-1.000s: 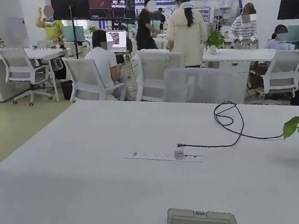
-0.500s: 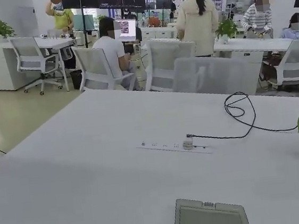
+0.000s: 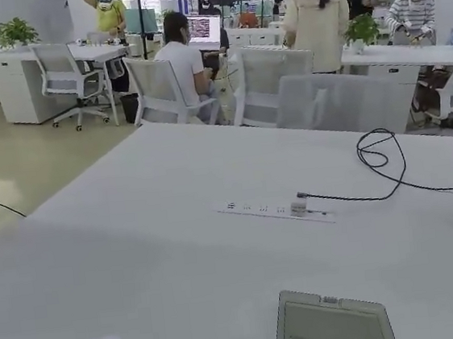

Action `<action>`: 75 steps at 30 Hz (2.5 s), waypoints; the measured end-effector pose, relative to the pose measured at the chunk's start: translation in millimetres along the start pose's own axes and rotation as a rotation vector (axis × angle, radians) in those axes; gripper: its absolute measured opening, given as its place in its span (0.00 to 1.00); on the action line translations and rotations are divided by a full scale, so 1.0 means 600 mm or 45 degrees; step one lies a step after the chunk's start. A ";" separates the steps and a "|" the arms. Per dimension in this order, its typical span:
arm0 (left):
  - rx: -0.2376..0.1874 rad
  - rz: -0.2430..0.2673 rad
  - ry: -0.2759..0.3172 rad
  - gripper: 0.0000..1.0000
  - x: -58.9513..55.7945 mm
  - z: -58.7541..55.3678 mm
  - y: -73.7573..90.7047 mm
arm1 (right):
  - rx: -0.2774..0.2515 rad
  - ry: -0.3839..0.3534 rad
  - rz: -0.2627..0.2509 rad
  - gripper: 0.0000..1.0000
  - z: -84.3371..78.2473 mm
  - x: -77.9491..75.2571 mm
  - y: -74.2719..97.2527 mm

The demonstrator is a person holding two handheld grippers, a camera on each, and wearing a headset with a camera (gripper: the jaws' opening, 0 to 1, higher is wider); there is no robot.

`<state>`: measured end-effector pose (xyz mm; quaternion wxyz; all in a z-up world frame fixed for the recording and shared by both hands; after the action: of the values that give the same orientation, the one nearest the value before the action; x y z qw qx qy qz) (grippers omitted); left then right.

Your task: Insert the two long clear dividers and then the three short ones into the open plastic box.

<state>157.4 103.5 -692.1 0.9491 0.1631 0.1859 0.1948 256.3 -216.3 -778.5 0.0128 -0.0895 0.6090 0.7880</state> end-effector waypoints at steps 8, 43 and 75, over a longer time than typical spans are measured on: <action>-0.001 0.001 0.006 1.00 0.003 -0.003 0.000 | 0.035 0.048 -0.044 0.45 0.002 -0.003 -0.004; -0.005 -0.043 -0.010 0.99 0.010 0.013 -0.002 | -0.028 -0.074 -0.146 0.33 0.005 0.006 0.057; -0.268 -0.373 0.589 0.58 -0.054 0.160 -0.111 | -0.255 -0.052 -0.559 0.33 0.192 0.059 0.293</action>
<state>190.1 8.8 -623.6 0.9112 -0.0137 0.3977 0.1060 184.2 -154.1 -588.2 0.1871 -0.2047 0.4934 0.8244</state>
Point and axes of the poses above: the centre of the closed fingertips' face, and the gripper's own axes: y roughly backward along the fingers, x roughly to its left, z roughly out of its top, the point moved 8 cm from there along y, roughly backward along the fingers, and after that the axes turned 11 degrees about -z, right-handed, at the moved point
